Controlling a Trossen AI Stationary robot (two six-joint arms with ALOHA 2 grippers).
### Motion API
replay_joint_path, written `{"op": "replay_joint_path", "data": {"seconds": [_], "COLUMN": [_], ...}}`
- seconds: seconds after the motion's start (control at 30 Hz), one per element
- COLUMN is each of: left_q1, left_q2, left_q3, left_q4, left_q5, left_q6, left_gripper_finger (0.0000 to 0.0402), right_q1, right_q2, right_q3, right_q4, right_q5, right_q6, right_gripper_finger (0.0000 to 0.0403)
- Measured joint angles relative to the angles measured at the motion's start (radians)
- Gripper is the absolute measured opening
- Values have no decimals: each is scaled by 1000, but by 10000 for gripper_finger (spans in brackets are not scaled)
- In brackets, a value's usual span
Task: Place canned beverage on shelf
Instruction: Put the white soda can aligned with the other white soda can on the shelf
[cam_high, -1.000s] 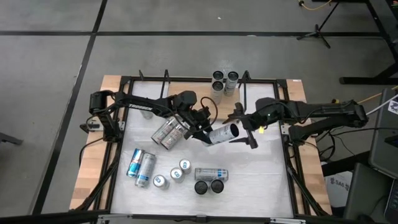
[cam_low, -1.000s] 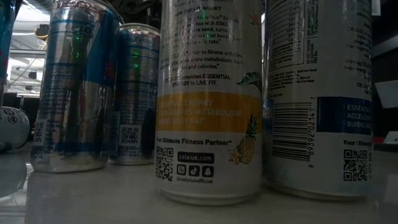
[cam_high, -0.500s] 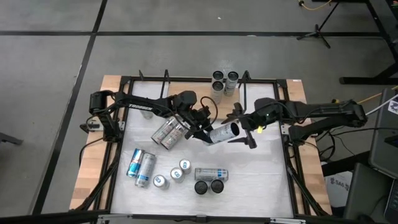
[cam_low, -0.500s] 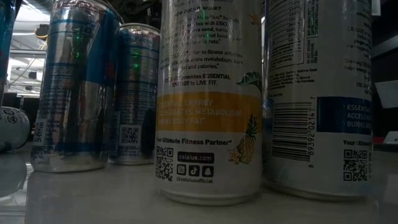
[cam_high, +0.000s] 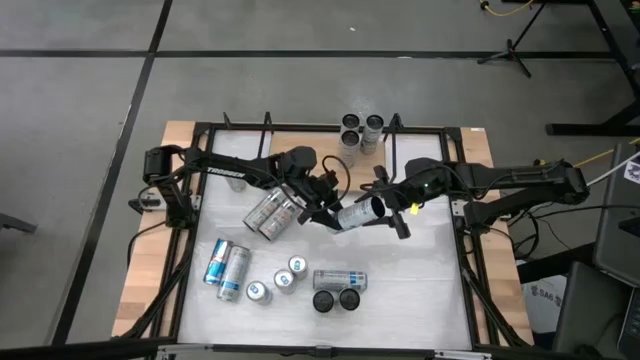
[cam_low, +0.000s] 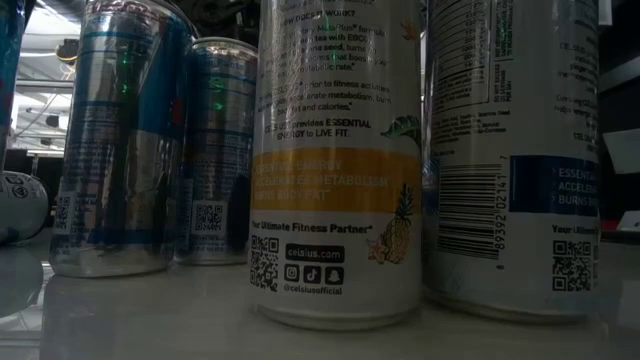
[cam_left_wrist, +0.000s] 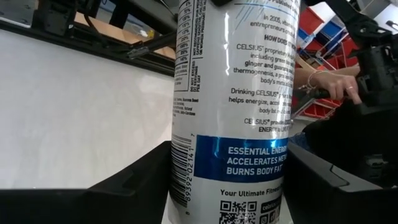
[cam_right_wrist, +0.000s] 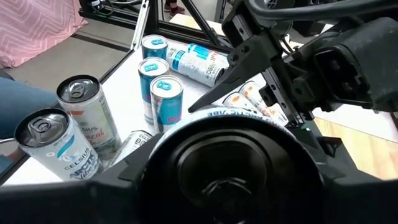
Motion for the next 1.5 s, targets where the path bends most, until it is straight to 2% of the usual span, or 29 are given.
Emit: {"op": "replay_joint_path", "data": {"seconds": [0.13, 0.3, 0.53, 0.8, 0.93, 1.1, 1.33, 1.5], "left_q1": [0, 0, 0, 6, 24, 43, 74, 85], "left_q2": [0, 0, 0, 0, 0, 0, 0, 0], "left_q3": [0, 0, 0, 0, 0, 1, 1, 1], "left_q4": [-3, -3, -6, -10, -15, -91, -129, -130], "left_q5": [-8, -14, -41, -68, -68, -123, -187, -198], "left_q6": [-1, -4, -7, -7, -10, -7, 3, 41], "left_gripper_finger": [248, 270, 304, 357, 364, 365, 365, 365], "right_q1": [0, 0, -1, 0, 0, 0, -1, -3], "right_q2": [0, 0, 0, 0, 0, 0, 0, 5], "right_q3": [0, 0, -1, -1, -1, -1, 4, 102], "right_q4": [-3, -3, -6, -18, -57, -124, -186, -315], "right_q5": [0, -6, -2, 17, 17, 21, 121, 226], "right_q6": [-1, 2, 9, 18, 35, 84, 120, 122], "right_gripper_finger": [238, 260, 242, 245, 243, 244, 245, 245]}}
